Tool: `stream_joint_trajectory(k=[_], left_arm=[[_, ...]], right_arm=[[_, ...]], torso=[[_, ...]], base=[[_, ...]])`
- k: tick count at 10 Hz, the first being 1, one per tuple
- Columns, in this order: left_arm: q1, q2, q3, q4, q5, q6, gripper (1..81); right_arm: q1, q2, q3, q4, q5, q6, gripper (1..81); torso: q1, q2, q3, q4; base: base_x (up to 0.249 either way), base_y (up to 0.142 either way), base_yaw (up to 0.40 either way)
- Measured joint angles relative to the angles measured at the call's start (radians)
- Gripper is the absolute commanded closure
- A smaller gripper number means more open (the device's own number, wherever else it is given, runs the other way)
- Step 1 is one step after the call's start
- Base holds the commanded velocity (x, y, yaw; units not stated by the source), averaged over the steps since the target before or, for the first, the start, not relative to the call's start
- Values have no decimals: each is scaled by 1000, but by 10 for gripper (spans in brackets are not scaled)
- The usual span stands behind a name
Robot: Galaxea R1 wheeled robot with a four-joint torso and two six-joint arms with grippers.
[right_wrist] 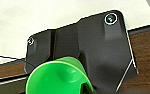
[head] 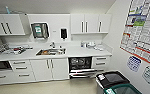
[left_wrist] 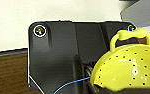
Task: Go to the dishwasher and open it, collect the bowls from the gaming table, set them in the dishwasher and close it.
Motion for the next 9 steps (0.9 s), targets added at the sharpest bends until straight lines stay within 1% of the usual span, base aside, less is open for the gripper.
stream_joint_trajectory(k=[1,4,9], left_arm=[[0,2,12,0,0,0,811],[0,-13,-1,0,-1,0,811],[0,-8,4,0,-1,0,811]], right_arm=[[1,0,-10,1,-2,0,811],[-2,11,1,0,2,0,811],[0,9,-2,0,0,0,811]], torso=[[0,0,0,0],[0,0,0,0],[0,0,0,0]], base=[[109,0,0],[109,0,0],[106,0,0]])
